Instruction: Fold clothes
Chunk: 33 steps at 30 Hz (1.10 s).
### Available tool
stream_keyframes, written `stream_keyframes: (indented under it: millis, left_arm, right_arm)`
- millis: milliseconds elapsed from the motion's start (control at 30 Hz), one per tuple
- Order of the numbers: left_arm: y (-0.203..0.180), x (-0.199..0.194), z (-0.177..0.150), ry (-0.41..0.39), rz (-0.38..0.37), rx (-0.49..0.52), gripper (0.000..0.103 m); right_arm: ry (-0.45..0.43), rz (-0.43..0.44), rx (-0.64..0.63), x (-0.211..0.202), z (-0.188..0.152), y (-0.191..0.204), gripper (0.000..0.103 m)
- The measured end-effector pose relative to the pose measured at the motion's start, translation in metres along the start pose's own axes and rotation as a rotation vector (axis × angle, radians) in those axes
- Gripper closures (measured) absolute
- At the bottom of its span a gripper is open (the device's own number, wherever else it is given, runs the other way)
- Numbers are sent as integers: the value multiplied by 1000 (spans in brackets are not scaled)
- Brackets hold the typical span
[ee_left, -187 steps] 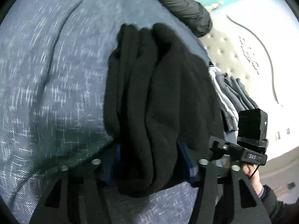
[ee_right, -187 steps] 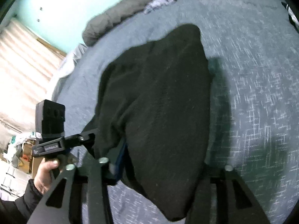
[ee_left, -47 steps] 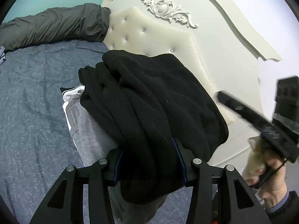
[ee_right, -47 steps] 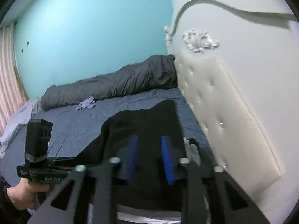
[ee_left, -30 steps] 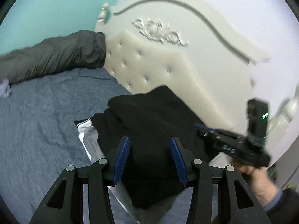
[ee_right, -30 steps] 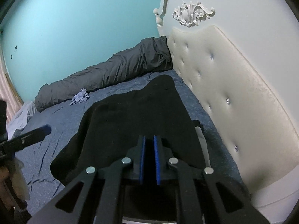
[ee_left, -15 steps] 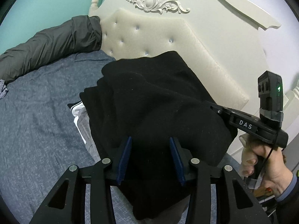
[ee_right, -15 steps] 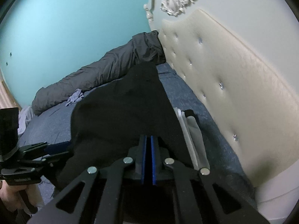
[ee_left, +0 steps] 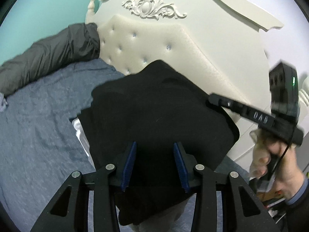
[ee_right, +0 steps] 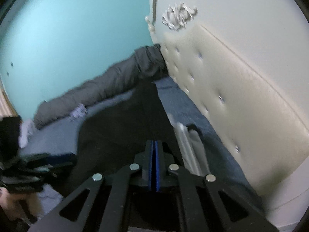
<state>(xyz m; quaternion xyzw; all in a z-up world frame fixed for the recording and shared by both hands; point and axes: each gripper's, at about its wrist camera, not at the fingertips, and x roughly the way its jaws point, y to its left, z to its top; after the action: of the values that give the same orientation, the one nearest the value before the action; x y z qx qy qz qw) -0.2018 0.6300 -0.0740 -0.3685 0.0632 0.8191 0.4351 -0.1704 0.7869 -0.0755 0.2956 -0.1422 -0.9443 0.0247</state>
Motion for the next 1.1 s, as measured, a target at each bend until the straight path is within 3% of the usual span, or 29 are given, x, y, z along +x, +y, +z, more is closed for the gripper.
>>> stream_keyframes:
  millis: [100, 333, 500, 733, 933, 1100]
  left_arm:
    - [-6, -3, 6, -7, 12, 39, 60]
    - [11, 3, 6, 12, 17, -5, 60]
    - [22, 15, -12, 31, 0, -37, 60]
    - [19, 10, -12, 22, -11, -42, 60]
    - [14, -12, -12, -4, 3, -8, 61]
    - [12, -18, -16, -5, 4, -14, 61]
  right_arm:
    - [30, 43, -27, 3, 22, 12, 103]
    - [154, 29, -57, 45, 70, 25, 102]
    - [280, -92, -32, 88, 59, 8, 102]
    - [306, -123, 28, 103, 51, -13, 102]
    - [181, -135, 36, 63, 61, -13, 102]
    - [89, -105, 22, 17, 37, -14, 101]
